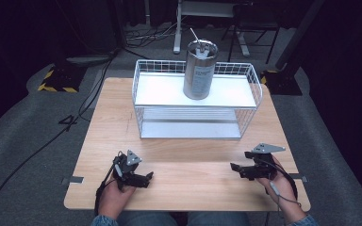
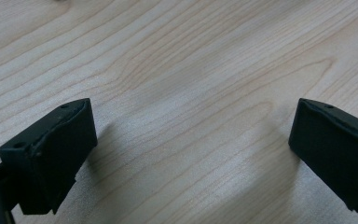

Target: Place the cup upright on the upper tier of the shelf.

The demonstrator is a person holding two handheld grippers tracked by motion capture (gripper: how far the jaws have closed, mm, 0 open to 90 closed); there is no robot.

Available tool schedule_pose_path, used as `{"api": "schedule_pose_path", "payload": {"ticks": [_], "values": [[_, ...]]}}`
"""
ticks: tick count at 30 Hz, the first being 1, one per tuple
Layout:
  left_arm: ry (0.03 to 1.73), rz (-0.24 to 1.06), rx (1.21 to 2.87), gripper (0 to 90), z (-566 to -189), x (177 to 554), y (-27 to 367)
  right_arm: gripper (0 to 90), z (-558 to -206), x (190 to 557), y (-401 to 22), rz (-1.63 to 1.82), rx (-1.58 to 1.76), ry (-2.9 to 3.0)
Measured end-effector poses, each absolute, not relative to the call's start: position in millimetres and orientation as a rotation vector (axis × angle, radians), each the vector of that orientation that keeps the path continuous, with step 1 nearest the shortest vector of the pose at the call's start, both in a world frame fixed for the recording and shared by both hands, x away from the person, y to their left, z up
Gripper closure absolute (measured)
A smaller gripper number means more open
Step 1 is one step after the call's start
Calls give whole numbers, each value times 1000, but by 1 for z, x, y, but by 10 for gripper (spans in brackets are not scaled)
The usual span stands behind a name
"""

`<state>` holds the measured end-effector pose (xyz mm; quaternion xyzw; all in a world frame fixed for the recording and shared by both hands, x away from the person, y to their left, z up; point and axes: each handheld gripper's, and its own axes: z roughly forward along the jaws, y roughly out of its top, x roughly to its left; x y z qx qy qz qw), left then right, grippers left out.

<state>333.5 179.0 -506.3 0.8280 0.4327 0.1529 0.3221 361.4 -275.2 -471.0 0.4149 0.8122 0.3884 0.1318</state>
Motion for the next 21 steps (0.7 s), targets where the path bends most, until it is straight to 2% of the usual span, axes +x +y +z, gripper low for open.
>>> {"api": "schedule_pose_path", "payload": {"ticks": [21], "values": [[1136,402,2174,13,-506,333,179,163,-498,354,-266,1052,1178,2382]]}}
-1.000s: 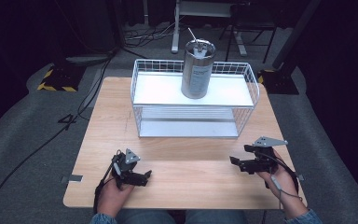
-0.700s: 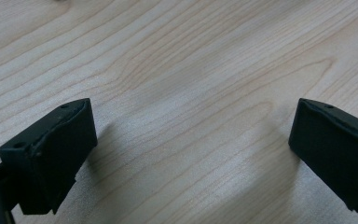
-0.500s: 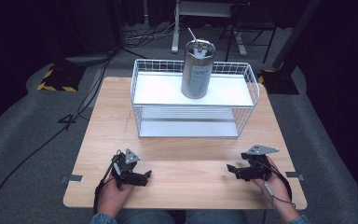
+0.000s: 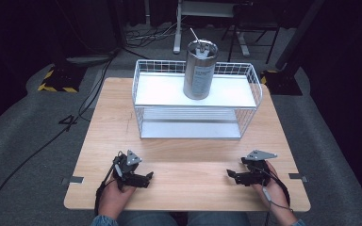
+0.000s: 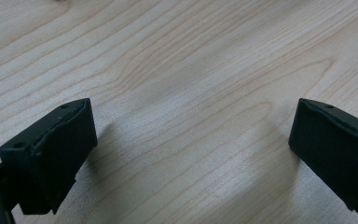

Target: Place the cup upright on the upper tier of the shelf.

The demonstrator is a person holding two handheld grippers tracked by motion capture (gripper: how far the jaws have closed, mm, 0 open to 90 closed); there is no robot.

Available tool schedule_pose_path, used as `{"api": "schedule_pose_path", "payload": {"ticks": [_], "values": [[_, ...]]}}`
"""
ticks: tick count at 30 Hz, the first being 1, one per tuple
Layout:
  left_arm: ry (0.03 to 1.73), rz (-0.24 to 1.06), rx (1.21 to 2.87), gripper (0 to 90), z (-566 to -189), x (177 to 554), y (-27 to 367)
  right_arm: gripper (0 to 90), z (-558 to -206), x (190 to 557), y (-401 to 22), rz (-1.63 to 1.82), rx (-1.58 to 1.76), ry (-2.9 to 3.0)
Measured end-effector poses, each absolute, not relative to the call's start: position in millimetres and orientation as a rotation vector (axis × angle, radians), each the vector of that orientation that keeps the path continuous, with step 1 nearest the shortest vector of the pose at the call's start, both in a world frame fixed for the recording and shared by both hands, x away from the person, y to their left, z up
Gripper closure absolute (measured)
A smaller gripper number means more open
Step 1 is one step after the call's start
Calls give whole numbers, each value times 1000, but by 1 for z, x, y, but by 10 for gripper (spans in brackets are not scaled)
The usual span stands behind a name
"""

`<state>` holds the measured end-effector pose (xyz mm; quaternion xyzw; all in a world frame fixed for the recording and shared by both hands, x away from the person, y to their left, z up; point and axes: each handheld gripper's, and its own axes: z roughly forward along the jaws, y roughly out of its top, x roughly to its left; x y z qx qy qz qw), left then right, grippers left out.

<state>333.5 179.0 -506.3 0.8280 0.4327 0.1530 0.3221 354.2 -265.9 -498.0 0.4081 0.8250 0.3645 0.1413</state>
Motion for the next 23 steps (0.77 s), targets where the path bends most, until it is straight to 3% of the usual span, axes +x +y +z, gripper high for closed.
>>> {"api": "schedule_pose_path", "payload": {"ticks": [4,19,23], "values": [[1136,402,2174,13,-506,333,179,164,-501,355,-265,995,1156,2368],[1135,404,2175,13,-506,333,179,4,-507,357,-260,983,1144,2359],[1133,405,2177,14,-506,333,179,4,-507,357,-259,986,1143,2358]]}}
